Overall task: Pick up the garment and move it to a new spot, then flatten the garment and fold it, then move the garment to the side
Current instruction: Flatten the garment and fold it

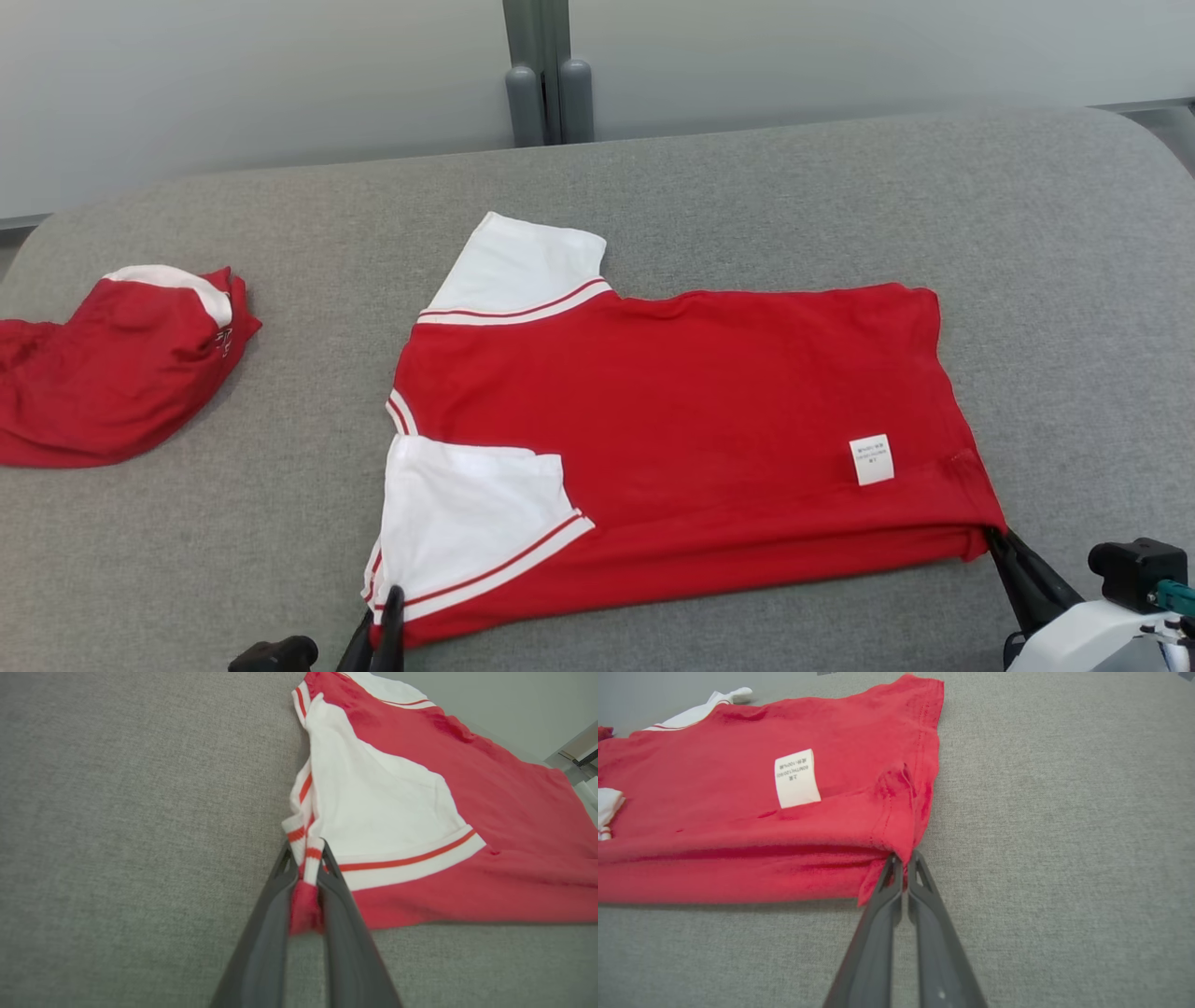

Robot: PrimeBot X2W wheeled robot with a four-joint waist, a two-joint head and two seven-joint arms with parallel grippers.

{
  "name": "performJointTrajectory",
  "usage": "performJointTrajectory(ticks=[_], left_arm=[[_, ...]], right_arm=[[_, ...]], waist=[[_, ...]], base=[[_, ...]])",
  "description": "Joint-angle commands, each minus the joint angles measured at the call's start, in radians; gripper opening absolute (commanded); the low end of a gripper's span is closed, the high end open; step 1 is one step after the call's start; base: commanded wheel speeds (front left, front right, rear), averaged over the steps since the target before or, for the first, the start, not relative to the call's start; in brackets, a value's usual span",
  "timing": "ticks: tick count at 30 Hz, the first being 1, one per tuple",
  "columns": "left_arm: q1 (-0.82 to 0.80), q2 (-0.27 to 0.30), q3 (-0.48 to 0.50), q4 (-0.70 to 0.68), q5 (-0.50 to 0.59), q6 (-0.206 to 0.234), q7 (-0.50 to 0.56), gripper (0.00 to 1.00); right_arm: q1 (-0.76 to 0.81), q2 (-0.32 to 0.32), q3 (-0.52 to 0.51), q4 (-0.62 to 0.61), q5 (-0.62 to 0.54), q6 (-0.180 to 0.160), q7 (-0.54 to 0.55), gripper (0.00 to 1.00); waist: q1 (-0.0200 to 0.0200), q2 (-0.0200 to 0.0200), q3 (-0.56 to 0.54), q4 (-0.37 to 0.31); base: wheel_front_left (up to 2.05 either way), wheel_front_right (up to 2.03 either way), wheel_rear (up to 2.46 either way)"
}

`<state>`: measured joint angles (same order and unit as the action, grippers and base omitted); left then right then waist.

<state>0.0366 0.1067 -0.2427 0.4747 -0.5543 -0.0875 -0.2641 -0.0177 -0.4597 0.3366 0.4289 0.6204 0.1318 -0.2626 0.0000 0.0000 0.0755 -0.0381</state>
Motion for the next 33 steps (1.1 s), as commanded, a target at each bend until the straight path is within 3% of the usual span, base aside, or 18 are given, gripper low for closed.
performJointTrajectory(ticks=[1,2,20,33], left_arm=[[0.010,0.001,-0.001,-0.007,0.015,0.006,0.000,0.57],[0.010,-0.001,0.002,-0.013,0.023,0.009,0.000,1.00],[-0.047,-0.026,0.214,-0.264,0.243,0.023,0.000,1.00],[-0.027,-0.016,0.273,-0.296,0.301,-0.026,0.000,1.00]], right_arm=[[0.013,0.004,-0.009,0.004,-0.003,-0.002,-0.003,1.00],[0.017,0.008,-0.014,0.007,-0.011,-0.002,-0.003,1.00],[0.018,0.178,-0.234,-0.249,-0.239,-0.002,-0.003,1.00],[0.073,0.247,-0.290,-0.332,-0.325,-0.002,-0.003,1.00]], waist=[[0.0000,0.0000,-0.005,0.002],[0.0000,0.0000,-0.011,0.003],[0.0000,0.0000,-0.069,-0.012],[0.0000,0.0000,-0.073,-0.004]], base=[[0.00,0.00,0.00],[0.00,0.00,0.00],[0.00,0.00,0.00],[0.00,0.00,0.00]])
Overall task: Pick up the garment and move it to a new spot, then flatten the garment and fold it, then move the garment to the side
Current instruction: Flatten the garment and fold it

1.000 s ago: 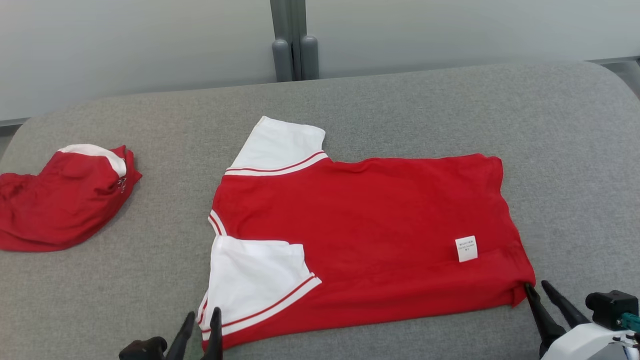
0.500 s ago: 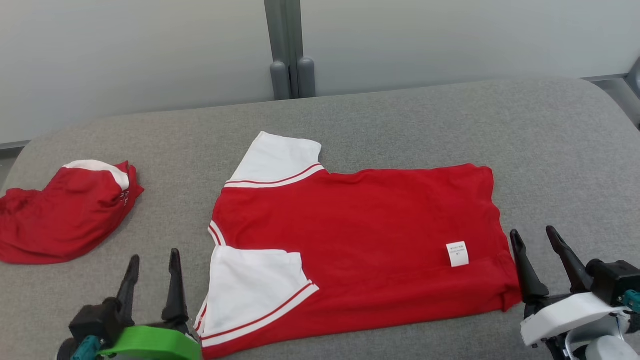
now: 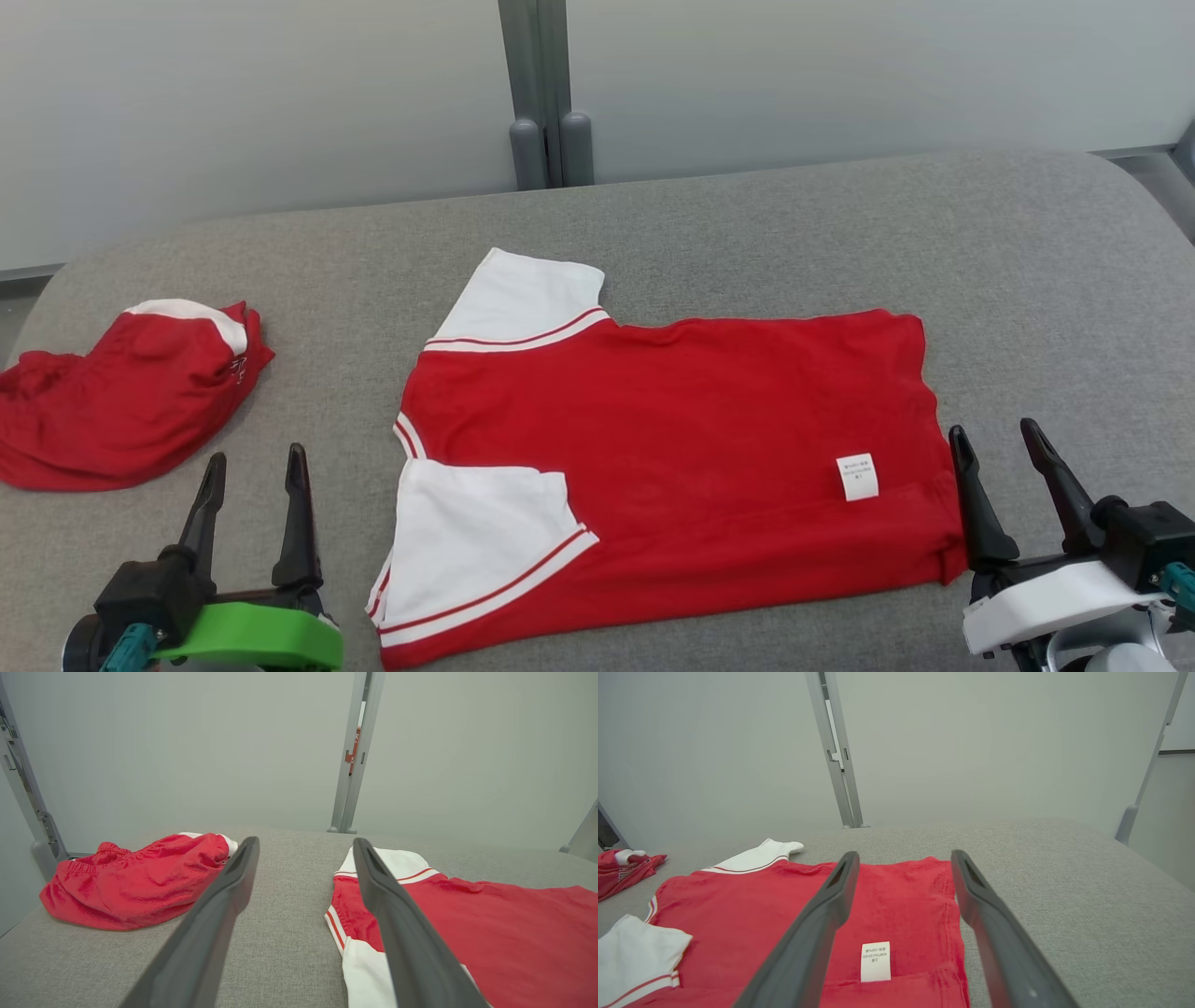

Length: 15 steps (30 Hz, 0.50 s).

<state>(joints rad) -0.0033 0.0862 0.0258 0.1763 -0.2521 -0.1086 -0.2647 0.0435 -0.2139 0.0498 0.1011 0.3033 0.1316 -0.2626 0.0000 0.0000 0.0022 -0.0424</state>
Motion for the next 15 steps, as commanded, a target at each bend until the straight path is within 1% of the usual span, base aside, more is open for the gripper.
performJointTrajectory(ticks=[1,8,15], left_arm=[[0.017,0.004,0.008,0.004,-0.003,-0.006,0.001,1.00],[0.049,-0.004,0.016,0.011,0.019,-0.015,0.001,1.00],[0.047,-0.011,0.020,0.016,0.031,-0.020,0.001,1.00]], right_arm=[[0.015,0.003,-0.005,-0.004,-0.010,-0.002,-0.003,1.00],[0.031,0.020,-0.015,0.000,-0.020,-0.002,-0.003,1.00],[0.025,0.021,-0.010,0.012,-0.025,-0.002,-0.003,1.00]], waist=[[0.0000,0.0000,0.000,0.001],[0.0000,0.0000,-0.001,0.012],[0.0000,0.0000,0.000,0.017]], base=[[0.00,0.00,0.00],[0.00,0.00,0.00],[0.00,0.00,0.00]])
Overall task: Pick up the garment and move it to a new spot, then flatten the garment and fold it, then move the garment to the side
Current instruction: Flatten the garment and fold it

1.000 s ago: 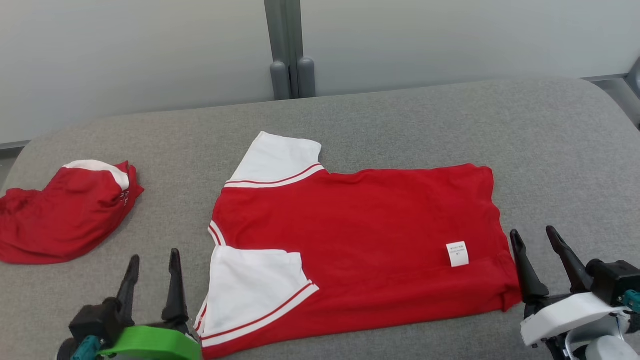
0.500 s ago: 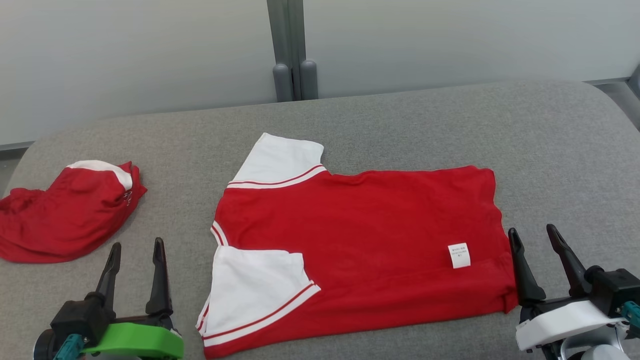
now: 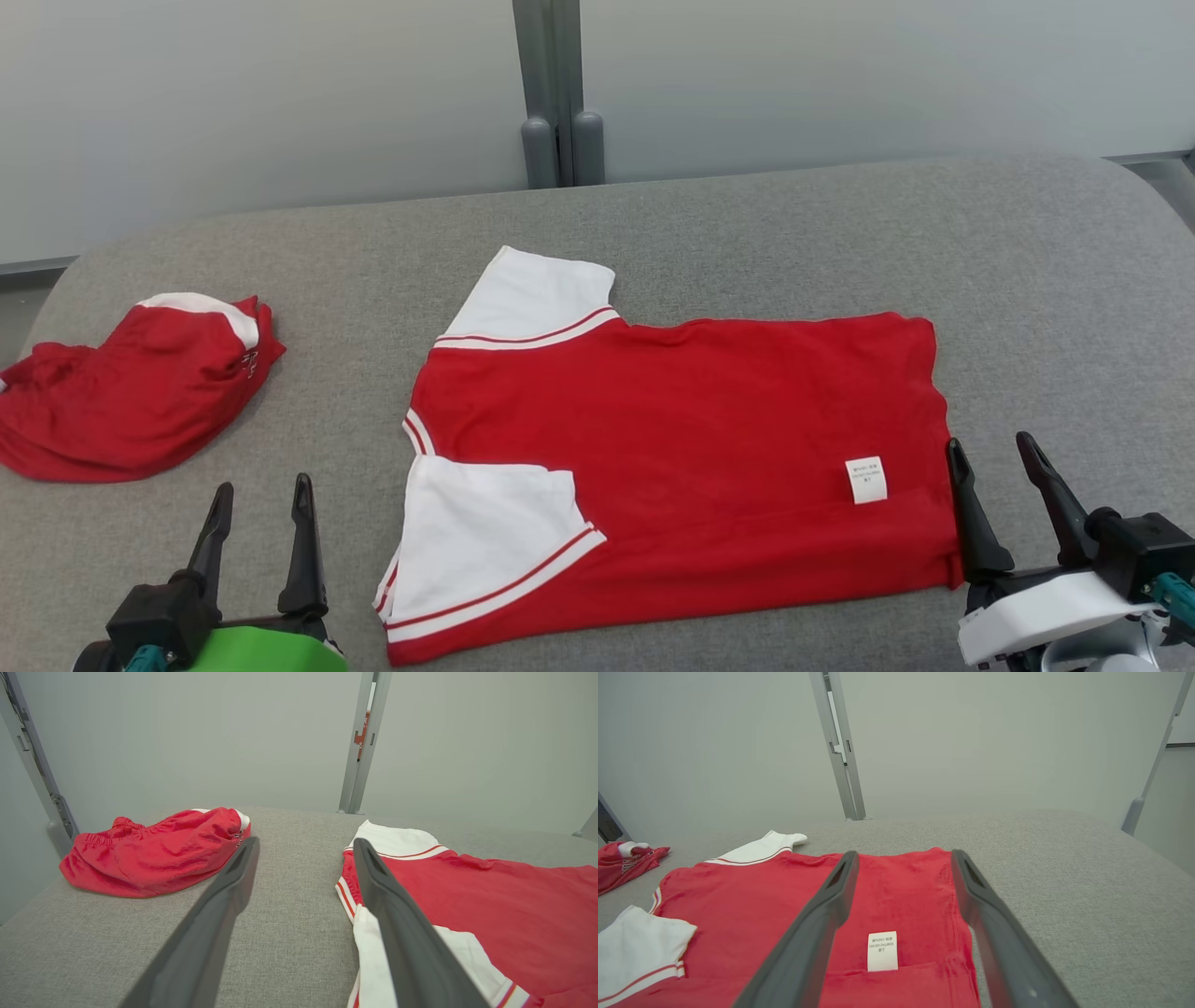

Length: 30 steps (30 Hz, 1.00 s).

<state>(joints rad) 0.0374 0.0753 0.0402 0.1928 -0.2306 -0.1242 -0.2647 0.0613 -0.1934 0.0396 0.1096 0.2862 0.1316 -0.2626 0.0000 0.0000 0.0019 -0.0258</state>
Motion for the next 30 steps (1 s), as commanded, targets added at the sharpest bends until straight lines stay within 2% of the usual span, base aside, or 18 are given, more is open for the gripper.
performJointTrajectory(ticks=[1,17,22,30], left_arm=[[0.006,-0.002,0.007,0.000,0.009,-0.005,0.001,1.00],[0.008,-0.006,0.016,0.018,0.024,-0.007,0.001,1.00],[-0.067,0.023,0.000,0.034,0.021,-0.007,0.001,1.00],[-0.289,0.109,-0.102,0.108,-0.003,-0.007,0.006,1.00]], right_arm=[[0.005,0.000,0.001,0.005,-0.007,-0.002,-0.003,1.00],[-0.021,0.006,0.012,0.026,-0.007,-0.002,-0.003,1.00],[-0.062,-0.011,0.022,0.052,0.004,-0.002,-0.003,1.00],[-0.239,-0.099,0.067,0.149,0.021,-0.002,-0.003,1.00]], waist=[[0.0000,0.0000,0.000,0.000],[0.0000,0.0000,0.002,-0.010],[0.0000,0.0000,0.009,-0.010],[0.0000,0.0000,0.074,-0.037]], base=[[0.00,0.00,0.00],[0.00,0.00,0.00],[0.00,0.00,0.00],[0.00,0.00,0.00]])
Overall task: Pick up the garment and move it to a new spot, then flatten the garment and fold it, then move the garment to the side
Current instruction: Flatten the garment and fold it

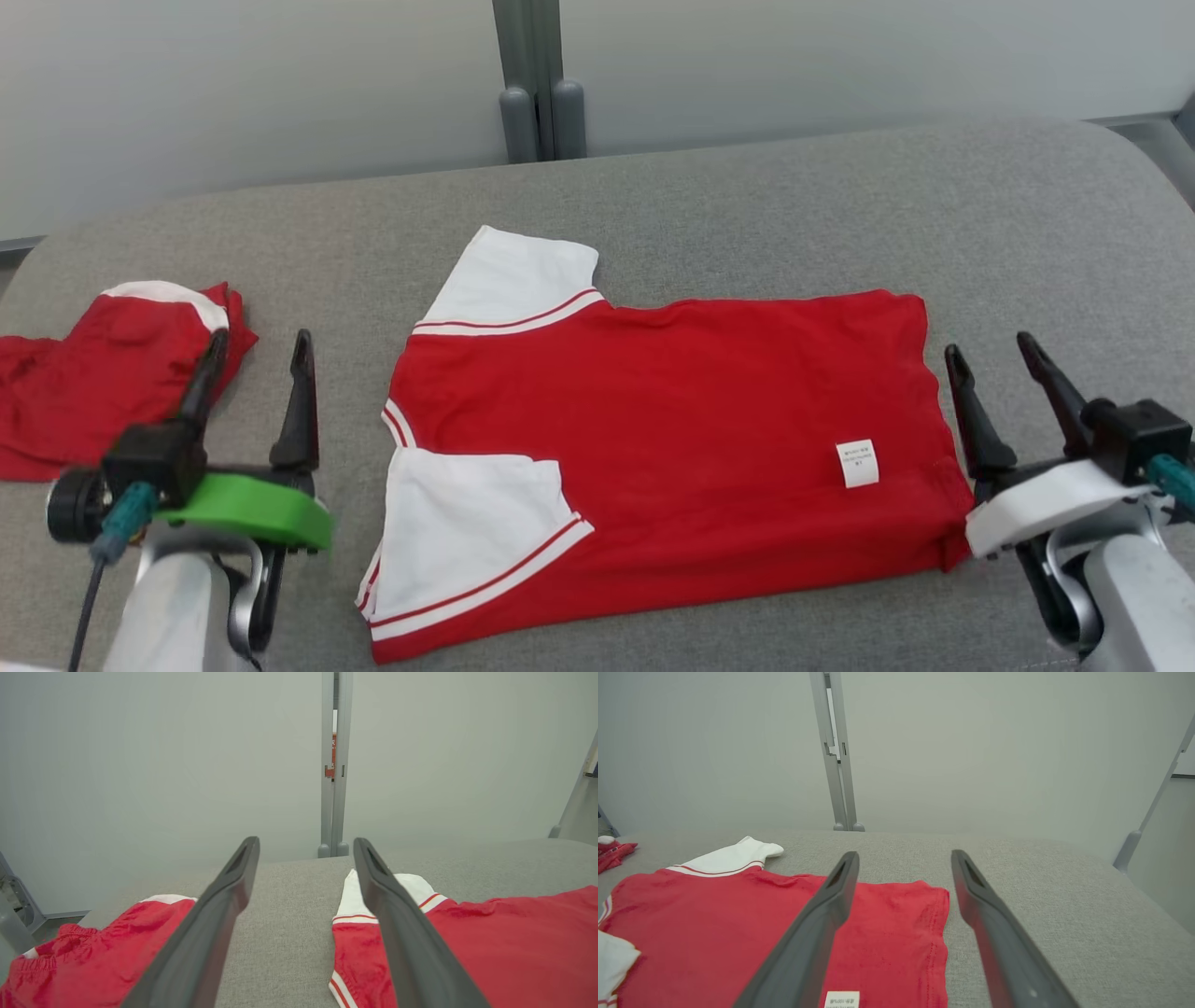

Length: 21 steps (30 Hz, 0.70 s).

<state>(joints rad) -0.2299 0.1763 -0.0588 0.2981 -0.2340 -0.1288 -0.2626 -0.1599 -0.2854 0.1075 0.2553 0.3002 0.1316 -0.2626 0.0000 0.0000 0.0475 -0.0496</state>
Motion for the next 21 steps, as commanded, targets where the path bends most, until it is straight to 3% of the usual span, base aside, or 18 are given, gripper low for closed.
performJointTrajectory(ticks=[1,12,21], left_arm=[[-0.057,0.025,-0.020,0.014,-0.004,-0.002,0.008,1.00],[-0.550,0.164,-0.270,0.146,-0.149,-0.003,0.152,1.00],[-0.824,0.224,-0.470,0.345,-0.310,-0.003,0.251,1.00]], right_arm=[[-0.046,-0.018,0.006,0.019,0.010,-0.002,-0.002,1.00],[-0.424,-0.111,0.105,0.251,0.090,-0.002,0.082,1.00],[-0.638,-0.085,0.249,0.434,0.182,-0.002,0.155,1.00]], waist=[[0.0000,0.0000,0.044,-0.018],[0.0000,0.0000,0.308,-0.078],[0.0000,0.0000,0.445,-0.139]], base=[[0.00,0.00,0.00],[0.00,0.00,0.00],[0.00,0.00,0.00]])
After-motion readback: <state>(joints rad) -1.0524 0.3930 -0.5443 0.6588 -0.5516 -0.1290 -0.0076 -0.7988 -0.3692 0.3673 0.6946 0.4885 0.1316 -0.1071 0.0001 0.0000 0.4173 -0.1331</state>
